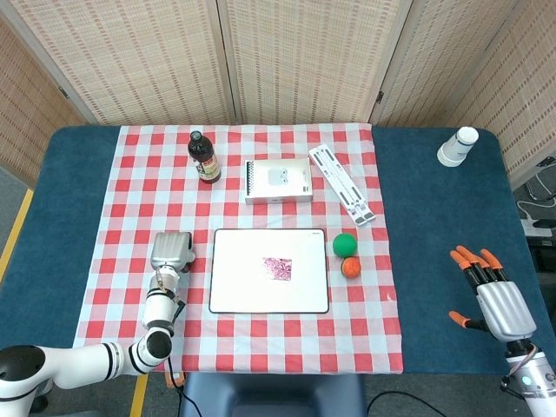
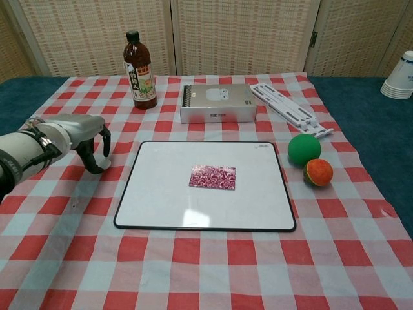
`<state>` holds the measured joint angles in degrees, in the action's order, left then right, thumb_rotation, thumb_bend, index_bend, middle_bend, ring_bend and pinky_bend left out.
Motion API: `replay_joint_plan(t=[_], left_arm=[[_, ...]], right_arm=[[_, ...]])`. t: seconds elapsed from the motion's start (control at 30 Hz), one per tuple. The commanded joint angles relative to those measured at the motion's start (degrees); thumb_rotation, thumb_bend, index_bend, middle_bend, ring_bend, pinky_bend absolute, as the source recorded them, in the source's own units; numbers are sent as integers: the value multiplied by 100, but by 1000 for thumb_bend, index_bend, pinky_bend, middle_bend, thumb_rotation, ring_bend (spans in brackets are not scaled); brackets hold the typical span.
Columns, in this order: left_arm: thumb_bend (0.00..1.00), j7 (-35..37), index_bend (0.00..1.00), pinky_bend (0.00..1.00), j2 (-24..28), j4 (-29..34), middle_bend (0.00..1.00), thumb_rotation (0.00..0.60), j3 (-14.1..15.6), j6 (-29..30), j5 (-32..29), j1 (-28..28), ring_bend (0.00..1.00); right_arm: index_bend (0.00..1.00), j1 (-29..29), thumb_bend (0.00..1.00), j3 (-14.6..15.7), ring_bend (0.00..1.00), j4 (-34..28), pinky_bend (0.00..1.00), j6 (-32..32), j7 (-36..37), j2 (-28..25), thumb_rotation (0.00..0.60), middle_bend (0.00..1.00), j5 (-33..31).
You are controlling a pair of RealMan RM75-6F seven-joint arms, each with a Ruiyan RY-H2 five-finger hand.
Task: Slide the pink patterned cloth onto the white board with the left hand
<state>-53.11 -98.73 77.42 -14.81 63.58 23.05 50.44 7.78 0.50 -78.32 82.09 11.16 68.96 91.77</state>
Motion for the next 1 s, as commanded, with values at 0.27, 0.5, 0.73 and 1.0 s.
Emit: replay_joint_plan(t=[0.27,0.5,0.73,1.0], left_arm=[[262,52,492,969,-24,-111,999,600,11,-72,-45,21,992],[292,103,516,971,-9,-98,1000,600,-23,-78,-58,36,998],[299,150,513,972,102,137,1000,600,-58,20,-7,31,999],[292,30,511,972,216,1087,1000,600,-173,441,244,196,1000]], right_arm=[[0,25,0,-3,0,-18,0,-74,-10,-9,600,2,-41],[0,42,0,-11,0,-31,0,-116,-27,-10,600,2,-67],[0,46,0,-13,0,-33,0,-121,-16,-18,600,2,-74],[0,60,0,0,0,-55,0,-145,-17,-35,600,2,-59]])
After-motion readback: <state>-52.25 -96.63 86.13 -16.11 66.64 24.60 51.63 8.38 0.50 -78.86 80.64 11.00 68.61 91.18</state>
